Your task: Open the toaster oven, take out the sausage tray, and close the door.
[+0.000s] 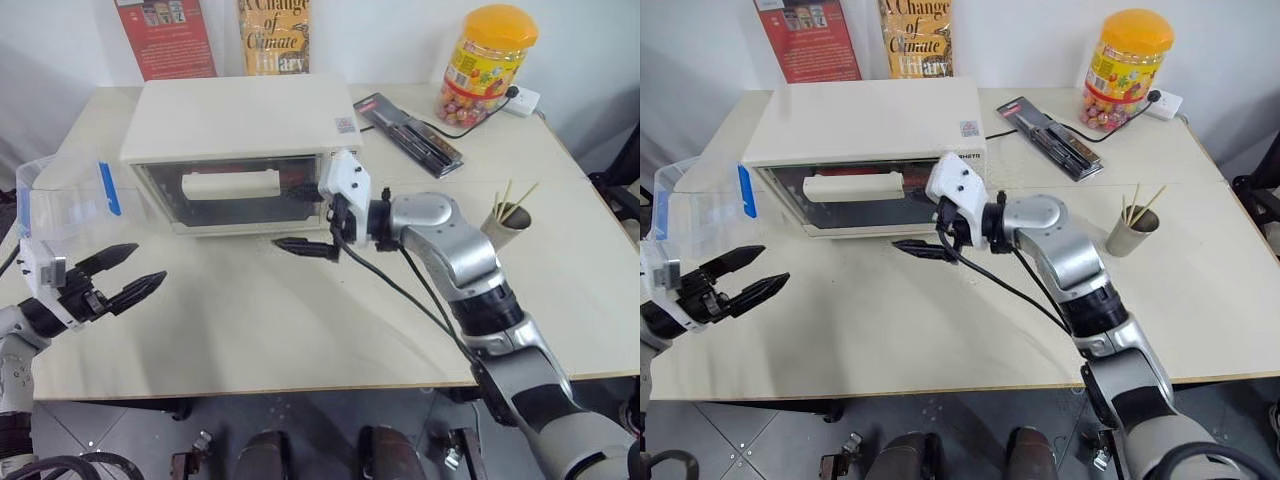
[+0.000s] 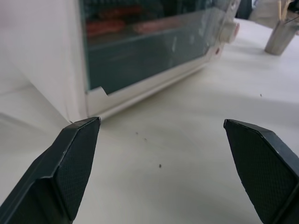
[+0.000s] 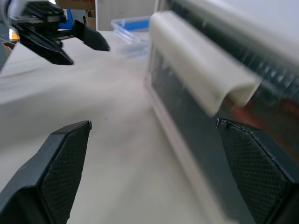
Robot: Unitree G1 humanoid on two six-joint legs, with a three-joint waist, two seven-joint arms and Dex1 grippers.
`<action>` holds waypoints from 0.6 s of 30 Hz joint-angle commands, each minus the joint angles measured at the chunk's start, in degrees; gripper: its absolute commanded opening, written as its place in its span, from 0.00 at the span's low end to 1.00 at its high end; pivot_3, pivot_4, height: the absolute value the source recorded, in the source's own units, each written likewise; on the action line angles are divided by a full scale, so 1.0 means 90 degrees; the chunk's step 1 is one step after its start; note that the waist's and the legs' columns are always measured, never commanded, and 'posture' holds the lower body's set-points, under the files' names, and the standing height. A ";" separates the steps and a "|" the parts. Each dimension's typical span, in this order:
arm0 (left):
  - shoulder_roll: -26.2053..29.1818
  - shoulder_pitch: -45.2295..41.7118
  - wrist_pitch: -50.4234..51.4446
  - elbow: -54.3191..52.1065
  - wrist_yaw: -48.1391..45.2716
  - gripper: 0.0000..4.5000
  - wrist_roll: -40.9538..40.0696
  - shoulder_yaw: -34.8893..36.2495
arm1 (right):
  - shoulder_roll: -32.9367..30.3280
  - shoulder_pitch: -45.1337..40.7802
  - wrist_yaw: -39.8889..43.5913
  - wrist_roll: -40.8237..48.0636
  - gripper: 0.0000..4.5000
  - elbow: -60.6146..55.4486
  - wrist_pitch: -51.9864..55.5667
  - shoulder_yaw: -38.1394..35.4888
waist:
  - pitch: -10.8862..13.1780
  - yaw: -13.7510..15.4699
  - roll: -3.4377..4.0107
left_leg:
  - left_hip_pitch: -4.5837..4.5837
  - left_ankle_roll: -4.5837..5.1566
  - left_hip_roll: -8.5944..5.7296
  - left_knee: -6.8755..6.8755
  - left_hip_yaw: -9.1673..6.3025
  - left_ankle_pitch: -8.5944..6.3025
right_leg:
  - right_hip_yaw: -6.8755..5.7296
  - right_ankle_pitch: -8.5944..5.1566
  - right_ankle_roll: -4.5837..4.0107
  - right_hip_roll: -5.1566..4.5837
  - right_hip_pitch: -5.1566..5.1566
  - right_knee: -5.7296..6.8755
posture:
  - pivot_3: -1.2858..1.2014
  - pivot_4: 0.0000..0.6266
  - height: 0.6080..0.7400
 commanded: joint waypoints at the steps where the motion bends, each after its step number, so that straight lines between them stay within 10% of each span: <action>1: 0.0171 0.0105 0.0074 -0.0227 -0.0032 1.00 -0.0176 0.0319 | 0.0165 -0.0270 0.0159 -0.0142 0.99 0.0239 -0.0517 0.0021 | -0.0001 -0.0003 -0.0002 | 0.0000 -0.0001 0.0000 -0.0001 0.0000 0.0000 | 0.0000 0.0000 0.0000 0.0000 0.0000 0.0000 | 0.52 0.24 1.00; 18: 0.0760 -0.0105 0.0475 0.0335 0.0015 0.91 -0.0266 0.0951 | 0.0515 -0.0016 0.0866 0.0080 1.00 -0.0735 -0.0071 0.0210 | 0.0006 -0.0202 -0.0016 | 0.0000 -0.0012 0.0010 -0.0018 0.0001 -0.0007 | -0.0006 0.0000 0.0000 0.0007 -0.0014 0.0002 | 0.52 0.24 1.00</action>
